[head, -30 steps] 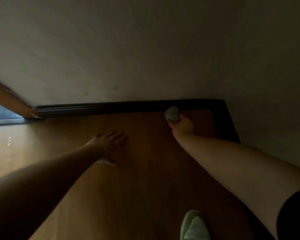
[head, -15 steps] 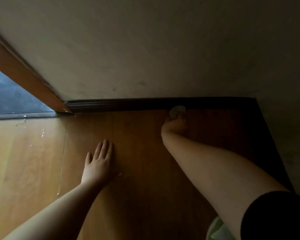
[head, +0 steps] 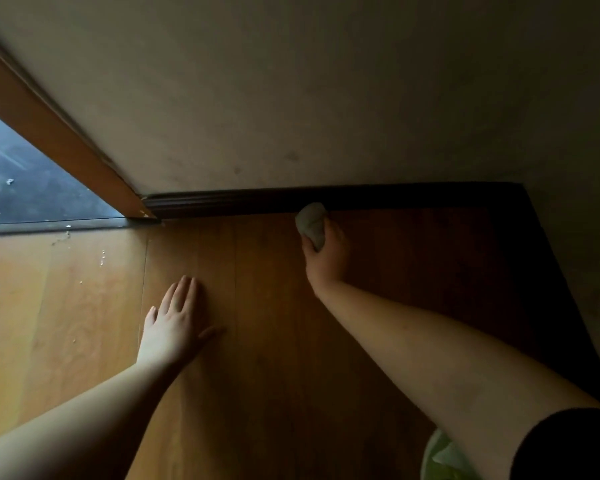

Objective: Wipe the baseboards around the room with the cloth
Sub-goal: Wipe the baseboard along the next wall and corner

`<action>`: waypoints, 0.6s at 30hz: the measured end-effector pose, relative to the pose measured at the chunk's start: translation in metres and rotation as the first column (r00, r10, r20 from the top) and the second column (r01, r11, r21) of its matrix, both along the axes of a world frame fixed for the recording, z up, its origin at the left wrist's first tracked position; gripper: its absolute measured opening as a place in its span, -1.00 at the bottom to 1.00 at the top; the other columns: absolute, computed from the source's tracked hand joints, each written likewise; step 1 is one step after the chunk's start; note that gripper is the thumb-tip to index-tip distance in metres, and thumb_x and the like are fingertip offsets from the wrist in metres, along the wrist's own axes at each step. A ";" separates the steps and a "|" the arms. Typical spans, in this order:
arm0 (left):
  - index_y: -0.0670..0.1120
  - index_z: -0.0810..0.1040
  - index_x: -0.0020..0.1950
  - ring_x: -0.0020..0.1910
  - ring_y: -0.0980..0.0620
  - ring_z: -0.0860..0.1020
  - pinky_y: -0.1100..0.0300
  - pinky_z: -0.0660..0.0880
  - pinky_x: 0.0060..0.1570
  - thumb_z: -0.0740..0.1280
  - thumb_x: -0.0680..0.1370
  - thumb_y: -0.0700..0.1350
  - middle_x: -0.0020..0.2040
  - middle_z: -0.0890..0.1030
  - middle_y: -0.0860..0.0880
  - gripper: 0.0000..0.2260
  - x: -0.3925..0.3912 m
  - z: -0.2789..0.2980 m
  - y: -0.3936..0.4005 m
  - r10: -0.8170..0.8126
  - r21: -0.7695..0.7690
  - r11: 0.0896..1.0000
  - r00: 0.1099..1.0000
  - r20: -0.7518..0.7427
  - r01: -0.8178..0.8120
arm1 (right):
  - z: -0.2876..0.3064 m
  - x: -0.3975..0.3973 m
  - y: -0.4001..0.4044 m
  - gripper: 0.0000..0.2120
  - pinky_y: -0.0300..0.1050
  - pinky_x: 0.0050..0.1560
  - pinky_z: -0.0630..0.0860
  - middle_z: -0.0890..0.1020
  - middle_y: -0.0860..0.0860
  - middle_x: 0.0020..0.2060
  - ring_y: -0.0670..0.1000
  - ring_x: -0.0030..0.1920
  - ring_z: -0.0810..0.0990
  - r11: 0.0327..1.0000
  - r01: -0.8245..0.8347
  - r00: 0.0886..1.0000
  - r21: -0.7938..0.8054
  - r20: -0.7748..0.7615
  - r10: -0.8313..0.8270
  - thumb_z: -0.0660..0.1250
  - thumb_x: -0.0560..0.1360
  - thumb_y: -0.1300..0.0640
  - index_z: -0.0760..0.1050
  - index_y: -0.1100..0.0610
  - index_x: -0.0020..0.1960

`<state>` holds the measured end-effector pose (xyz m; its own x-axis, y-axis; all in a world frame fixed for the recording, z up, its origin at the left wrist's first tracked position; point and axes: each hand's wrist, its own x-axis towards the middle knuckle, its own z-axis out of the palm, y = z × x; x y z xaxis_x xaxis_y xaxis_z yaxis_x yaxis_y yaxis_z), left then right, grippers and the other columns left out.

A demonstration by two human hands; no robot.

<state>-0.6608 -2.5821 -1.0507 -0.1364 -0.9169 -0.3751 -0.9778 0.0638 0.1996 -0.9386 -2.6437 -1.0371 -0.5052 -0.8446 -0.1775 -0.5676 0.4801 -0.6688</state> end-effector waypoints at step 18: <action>0.00 -0.31 0.59 0.56 -0.08 -0.29 -0.27 -0.03 0.50 0.42 0.38 0.33 0.58 -0.33 -0.04 0.12 -0.008 -0.003 -0.008 -0.001 0.173 0.985 0.997 0.071 -0.011 | 0.008 0.151 -0.048 -0.49 -0.02 0.47 0.18 0.36 0.10 0.45 0.13 0.45 0.29 0.917 -0.388 0.920 0.090 -0.016 0.391 0.30 0.59 0.03 0.31 0.13 0.50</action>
